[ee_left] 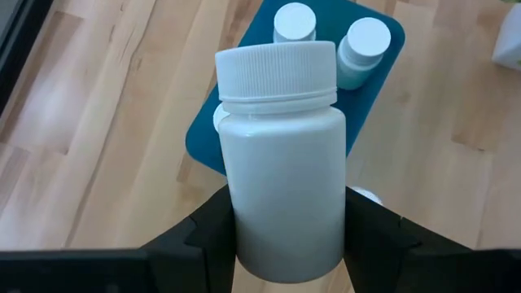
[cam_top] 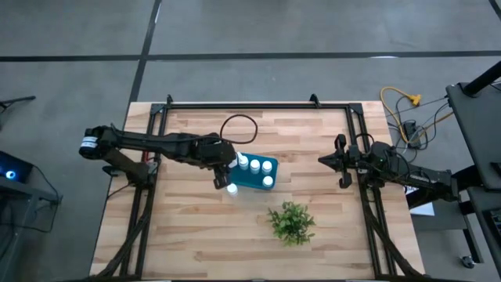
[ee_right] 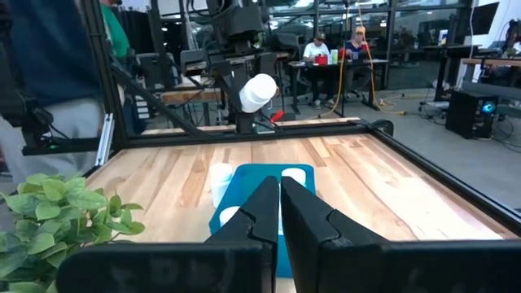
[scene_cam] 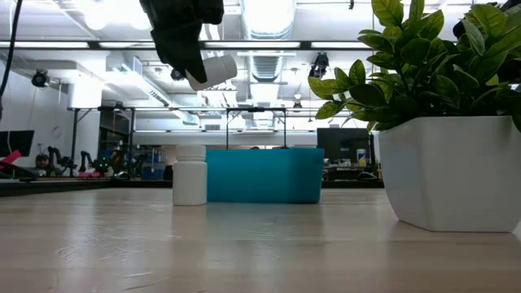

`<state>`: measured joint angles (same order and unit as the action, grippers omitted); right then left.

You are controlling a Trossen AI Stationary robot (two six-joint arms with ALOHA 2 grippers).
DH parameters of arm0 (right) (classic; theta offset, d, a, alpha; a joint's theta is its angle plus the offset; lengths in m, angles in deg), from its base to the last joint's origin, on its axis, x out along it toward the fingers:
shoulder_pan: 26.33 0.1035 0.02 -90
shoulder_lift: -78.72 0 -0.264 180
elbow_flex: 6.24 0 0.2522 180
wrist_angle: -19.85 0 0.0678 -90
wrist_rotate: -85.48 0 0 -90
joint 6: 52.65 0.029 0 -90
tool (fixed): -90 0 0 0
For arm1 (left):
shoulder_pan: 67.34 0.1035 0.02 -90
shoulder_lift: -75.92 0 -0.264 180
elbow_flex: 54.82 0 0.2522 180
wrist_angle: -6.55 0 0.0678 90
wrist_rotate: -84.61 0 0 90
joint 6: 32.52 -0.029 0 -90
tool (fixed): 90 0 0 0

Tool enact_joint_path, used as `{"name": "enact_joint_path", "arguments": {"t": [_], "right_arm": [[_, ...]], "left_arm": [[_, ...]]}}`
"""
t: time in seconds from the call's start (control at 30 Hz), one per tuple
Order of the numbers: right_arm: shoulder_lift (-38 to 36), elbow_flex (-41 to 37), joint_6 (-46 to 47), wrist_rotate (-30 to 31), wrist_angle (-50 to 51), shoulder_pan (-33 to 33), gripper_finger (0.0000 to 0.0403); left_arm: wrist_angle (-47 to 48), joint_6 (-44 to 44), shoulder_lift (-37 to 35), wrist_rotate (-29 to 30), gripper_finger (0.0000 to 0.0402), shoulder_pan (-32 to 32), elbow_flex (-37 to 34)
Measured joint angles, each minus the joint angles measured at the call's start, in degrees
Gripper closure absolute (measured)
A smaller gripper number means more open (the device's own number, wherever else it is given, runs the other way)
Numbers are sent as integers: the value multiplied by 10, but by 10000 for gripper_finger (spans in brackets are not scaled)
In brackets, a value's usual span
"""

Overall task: Pick and place pill bottles into a basket
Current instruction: Put the white pill bottle in the blue bin

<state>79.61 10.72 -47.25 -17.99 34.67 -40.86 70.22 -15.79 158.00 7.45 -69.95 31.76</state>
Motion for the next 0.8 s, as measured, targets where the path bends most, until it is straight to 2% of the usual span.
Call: {"name": "enact_joint_path", "arguments": {"t": [0.27, 0.8], "right_arm": [[0, 0, 2, 0, -3, 0, 394], [2, 0, 5, 19, -8, 0, 394]], "left_arm": [[0, -53, 0, -3, 245, 0, 0], [-2, -55, -1, -6, 245, 0, 0]]}}
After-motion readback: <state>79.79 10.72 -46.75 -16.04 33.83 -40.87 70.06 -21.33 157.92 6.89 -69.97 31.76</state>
